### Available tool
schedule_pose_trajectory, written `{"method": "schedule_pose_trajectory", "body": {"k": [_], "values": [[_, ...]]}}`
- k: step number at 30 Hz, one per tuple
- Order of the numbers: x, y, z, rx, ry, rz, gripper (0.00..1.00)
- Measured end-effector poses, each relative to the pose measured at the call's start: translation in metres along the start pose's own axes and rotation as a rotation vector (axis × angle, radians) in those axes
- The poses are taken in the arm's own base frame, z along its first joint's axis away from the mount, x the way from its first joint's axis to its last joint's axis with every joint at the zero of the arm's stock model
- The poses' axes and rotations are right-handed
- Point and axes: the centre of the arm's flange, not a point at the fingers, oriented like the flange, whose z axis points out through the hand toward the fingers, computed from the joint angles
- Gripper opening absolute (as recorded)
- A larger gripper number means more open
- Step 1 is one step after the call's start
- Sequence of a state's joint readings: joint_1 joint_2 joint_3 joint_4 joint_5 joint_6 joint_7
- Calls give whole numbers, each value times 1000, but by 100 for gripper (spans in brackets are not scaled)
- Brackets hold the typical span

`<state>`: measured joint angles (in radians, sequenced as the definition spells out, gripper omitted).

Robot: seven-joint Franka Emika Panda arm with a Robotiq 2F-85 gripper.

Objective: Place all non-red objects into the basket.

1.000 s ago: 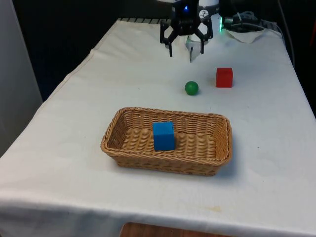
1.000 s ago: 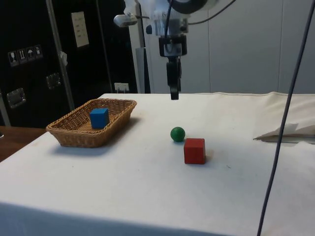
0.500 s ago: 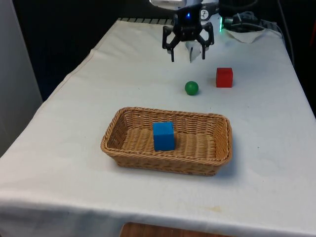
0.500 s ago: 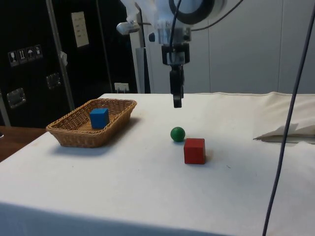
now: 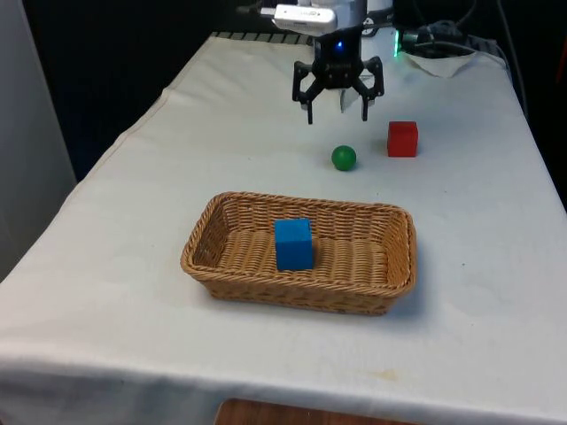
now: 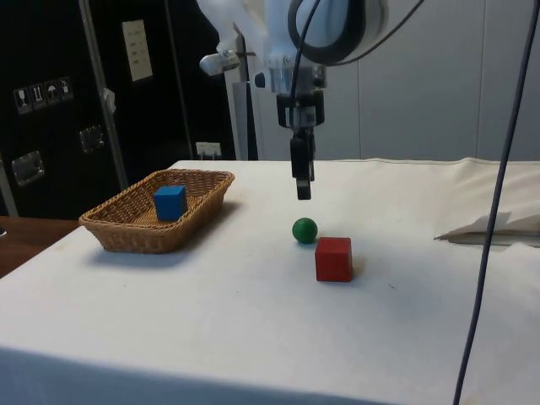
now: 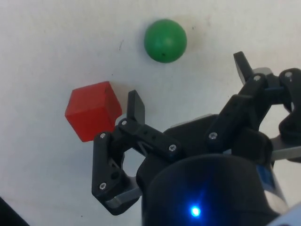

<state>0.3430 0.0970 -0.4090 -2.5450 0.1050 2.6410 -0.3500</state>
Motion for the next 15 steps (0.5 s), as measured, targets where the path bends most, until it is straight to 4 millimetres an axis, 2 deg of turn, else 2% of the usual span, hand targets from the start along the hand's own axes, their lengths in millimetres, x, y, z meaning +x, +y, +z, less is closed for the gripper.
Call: {"method": "schedule_pose_trajectory", "body": {"k": [15], "values": [[2,-8,20,-23,8,-4,100]]}}
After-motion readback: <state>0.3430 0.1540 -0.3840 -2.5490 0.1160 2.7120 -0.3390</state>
